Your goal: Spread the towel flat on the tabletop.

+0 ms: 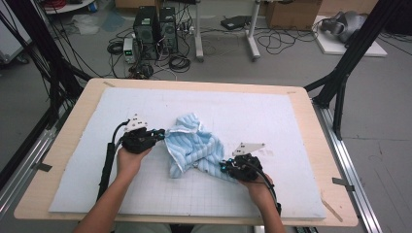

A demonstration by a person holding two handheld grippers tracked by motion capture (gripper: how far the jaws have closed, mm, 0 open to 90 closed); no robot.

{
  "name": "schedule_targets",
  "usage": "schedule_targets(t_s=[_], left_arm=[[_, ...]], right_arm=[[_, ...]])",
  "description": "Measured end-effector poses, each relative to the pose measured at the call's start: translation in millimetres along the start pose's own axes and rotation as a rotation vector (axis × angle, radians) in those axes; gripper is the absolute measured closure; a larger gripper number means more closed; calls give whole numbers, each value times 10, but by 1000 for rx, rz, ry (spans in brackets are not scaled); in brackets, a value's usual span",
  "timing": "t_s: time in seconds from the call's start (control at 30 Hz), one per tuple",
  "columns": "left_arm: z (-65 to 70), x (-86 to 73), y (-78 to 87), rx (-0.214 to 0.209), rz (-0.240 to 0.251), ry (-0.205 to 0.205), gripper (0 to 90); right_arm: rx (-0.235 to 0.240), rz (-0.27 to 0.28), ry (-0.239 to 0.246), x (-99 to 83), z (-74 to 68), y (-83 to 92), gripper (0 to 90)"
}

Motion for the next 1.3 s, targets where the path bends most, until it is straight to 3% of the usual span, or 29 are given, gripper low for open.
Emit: schedule_targets(t_s=[0.23,0.4,0.43,0.5,0.53,0.57,0.6,0.67,0.77,0.83,0.87,0.93,1.1,1.2,1.3], left_arm=[[-117,-137,111,23,-12,34,870],[-121,-227,153,3,-82,41,871],[-121,-237,168,7,-82,38,871],[-130,-269,209,14,-59,70,870],[-135,-290,225,22,-50,89,865],[-143,-312,240,36,-43,113,710],[-158,-328,253,48,-36,141,710],[-179,-328,286,57,-24,180,518],[-158,-272,369,47,37,160,446],[-112,-238,392,22,73,140,430],[-86,-228,391,6,85,126,427],[-38,-214,381,-13,95,100,425],[21,-172,353,-54,142,71,401],[49,-130,328,-79,156,62,365],[85,-90,300,-98,162,46,351]], right_arm=[[28,1,40,-190,-45,245,833],[36,-25,49,-351,-53,392,843],[37,-26,52,-377,-51,416,843],[47,-20,49,-412,-42,466,830],[48,-2,44,-412,-36,491,770],[55,50,13,-373,-8,536,647],[55,50,13,-373,-8,536,647],[52,131,-32,-289,32,569,521],[32,229,-75,-103,103,549,344],[9,257,-97,35,152,471,311],[-18,248,-97,171,194,324,312],[-42,231,-98,235,205,231,315],[-102,100,-80,470,188,-269,365],[-99,25,-131,483,209,-464,501],[-121,-4,-107,432,182,-471,783]])
Point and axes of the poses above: each handheld gripper's, and its own axes: y roughly backward along the jaws, x roughly out of its top, z roughly to its right, the point moved 1 cm from there along -y, roughly forward along the jaws, and after that the axes turned 14 degrees about -y, right-handed, at the moved point
